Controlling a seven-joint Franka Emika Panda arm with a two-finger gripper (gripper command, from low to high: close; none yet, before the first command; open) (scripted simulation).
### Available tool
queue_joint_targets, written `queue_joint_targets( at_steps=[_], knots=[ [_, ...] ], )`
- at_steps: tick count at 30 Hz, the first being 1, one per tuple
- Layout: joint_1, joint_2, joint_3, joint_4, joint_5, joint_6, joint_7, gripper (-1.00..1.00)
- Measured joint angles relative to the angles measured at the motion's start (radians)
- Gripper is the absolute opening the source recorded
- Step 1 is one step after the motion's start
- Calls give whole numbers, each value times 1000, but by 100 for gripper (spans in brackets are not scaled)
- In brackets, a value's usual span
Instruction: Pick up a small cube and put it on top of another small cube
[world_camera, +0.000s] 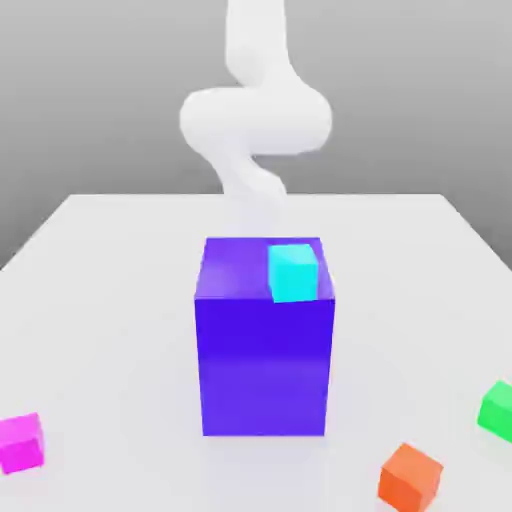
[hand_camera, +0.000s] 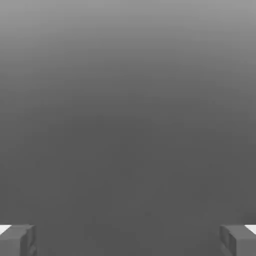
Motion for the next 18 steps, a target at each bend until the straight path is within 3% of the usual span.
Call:
queue_joint_targets(
  at_steps=[18],
  knots=[
    [-239, 659, -138, -38, 37, 225, 321, 0]
  ],
)
